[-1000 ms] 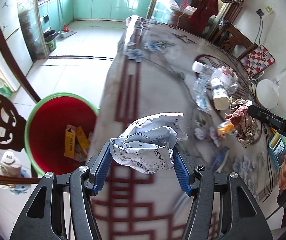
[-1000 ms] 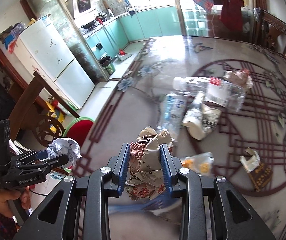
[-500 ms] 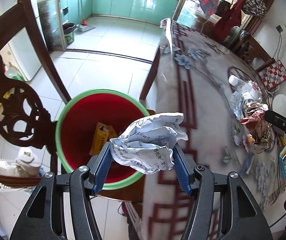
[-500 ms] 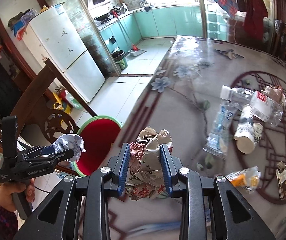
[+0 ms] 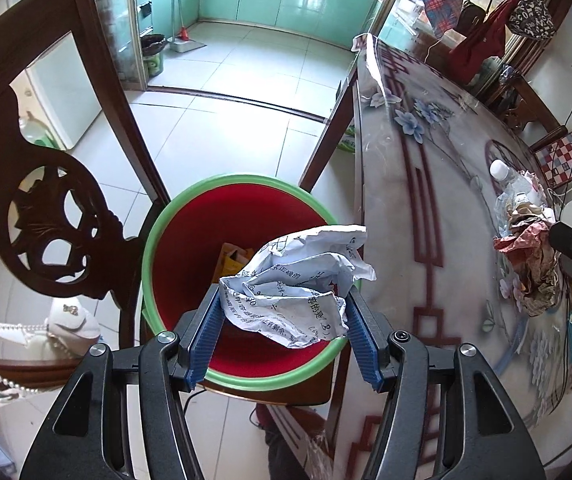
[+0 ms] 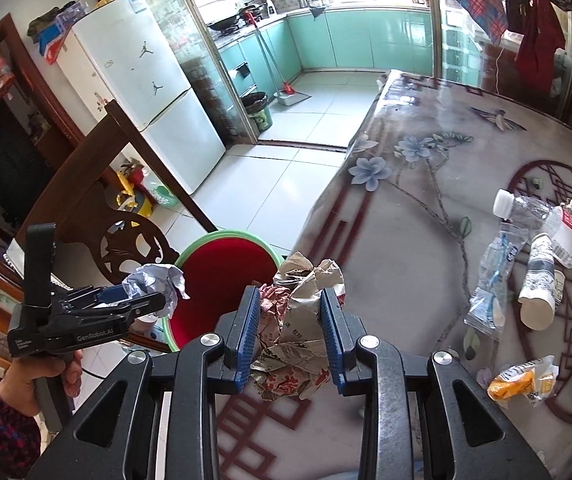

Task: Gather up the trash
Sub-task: 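Carry the white paper and pink wrapper over the red bucket with both grippers, then open both grippers to drop the white paper and pink wrapper into the bucket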

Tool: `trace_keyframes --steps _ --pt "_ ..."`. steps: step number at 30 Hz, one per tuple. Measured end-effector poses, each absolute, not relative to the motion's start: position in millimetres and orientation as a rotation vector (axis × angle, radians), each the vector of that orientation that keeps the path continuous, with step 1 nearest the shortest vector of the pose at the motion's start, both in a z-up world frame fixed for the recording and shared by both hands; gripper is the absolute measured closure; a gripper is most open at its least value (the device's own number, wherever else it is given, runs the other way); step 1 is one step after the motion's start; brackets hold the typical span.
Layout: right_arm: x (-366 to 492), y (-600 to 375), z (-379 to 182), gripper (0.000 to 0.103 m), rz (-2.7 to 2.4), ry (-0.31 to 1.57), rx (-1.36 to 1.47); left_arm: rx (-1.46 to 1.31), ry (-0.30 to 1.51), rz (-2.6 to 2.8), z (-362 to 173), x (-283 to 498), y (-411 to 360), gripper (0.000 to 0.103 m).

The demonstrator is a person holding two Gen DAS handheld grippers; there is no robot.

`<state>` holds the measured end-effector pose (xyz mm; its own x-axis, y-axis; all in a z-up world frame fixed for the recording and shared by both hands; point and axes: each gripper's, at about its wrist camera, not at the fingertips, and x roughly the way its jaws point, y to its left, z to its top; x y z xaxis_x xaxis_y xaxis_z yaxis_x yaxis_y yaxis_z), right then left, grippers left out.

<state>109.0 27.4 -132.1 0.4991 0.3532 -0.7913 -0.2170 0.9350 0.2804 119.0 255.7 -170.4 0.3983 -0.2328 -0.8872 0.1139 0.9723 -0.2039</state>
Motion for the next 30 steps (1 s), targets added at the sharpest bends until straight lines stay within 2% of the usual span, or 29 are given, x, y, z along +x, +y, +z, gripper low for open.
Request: trace_keyframes --steps 30 --pt "144 102 -141 0.074 0.507 0.991 0.106 -0.147 1.25 -0.146 -208 143 276 0.044"
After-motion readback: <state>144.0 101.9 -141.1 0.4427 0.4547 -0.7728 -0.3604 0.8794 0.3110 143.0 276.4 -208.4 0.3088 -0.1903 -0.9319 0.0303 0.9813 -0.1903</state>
